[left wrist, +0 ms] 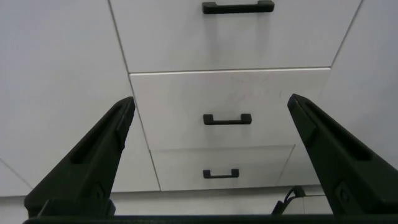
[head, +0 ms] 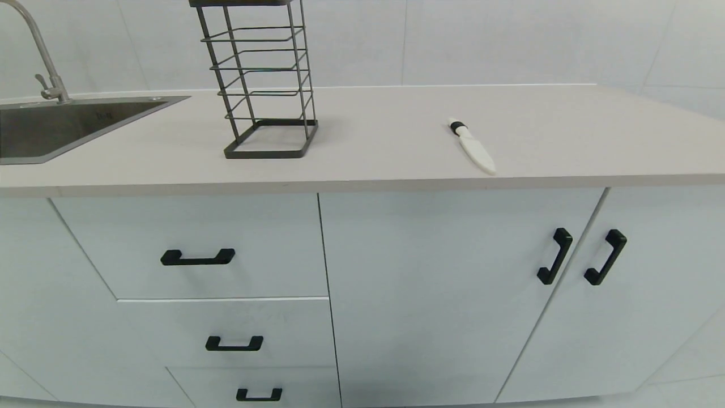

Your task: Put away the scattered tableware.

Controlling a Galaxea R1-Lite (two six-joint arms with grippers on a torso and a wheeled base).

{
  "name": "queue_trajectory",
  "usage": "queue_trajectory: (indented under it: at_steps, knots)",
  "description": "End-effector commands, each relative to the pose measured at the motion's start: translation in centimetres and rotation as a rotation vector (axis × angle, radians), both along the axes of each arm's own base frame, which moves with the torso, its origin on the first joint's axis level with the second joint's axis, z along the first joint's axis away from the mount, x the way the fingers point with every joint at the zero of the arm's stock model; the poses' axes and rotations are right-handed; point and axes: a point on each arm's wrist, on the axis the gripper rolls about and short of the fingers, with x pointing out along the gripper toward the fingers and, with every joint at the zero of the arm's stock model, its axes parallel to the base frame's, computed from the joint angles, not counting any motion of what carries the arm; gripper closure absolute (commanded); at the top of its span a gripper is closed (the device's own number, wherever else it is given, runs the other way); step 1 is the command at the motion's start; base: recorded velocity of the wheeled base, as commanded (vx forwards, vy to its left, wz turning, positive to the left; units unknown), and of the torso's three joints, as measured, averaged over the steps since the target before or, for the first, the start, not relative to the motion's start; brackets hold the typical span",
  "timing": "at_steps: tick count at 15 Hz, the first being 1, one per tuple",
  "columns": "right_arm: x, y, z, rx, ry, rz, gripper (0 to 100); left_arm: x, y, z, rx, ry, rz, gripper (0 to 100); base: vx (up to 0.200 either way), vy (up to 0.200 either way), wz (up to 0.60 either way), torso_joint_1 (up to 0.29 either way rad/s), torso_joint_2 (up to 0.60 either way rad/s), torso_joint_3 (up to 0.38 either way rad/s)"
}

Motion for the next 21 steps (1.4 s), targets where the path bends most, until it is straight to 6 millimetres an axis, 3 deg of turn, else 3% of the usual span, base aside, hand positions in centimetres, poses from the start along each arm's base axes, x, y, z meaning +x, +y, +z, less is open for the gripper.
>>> queue_trajectory:
  at_steps: [1, 4, 10, 15, 19, 21]
  knots:
    - [0.01, 0.00, 0.00, 0.000, 0.001, 0.000, 0, 0.01, 0.00, 0.00, 0.000, 0.002, 0.000, 0, 0.000, 0.000, 0.00, 0.000, 0.00, 0.000]
    - [0.01, 0.00, 0.00, 0.000, 0.001, 0.000, 0, 0.01, 0.00, 0.02, -0.002, 0.000, 0.000, 0, 0.200, -0.133, 0.00, 0.004, 0.00, 0.005]
    - [0.01, 0.00, 0.00, 0.000, 0.001, 0.000, 0, 0.01, 0.00, 0.02, -0.004, 0.000, 0.000, 0, 0.000, 0.000, 0.00, 0.000, 0.00, 0.000]
    - [0.01, 0.00, 0.00, 0.000, 0.001, 0.000, 0, 0.01, 0.00, 0.00, -0.004, 0.002, 0.000, 0, 0.000, 0.000, 0.00, 0.189, -0.10, -0.098]
    - [0.01, 0.00, 0.00, 0.000, 0.001, 0.000, 0, 0.01, 0.00, 0.00, -0.004, 0.002, 0.000, 0, 0.000, 0.000, 0.00, 0.215, -0.56, -0.206]
    - [0.01, 0.00, 0.00, 0.000, 0.001, 0.000, 0, 0.01, 0.00, 0.00, -0.004, 0.002, 0.000, 0, 0.200, 0.000, 0.00, 0.210, -0.53, -0.193]
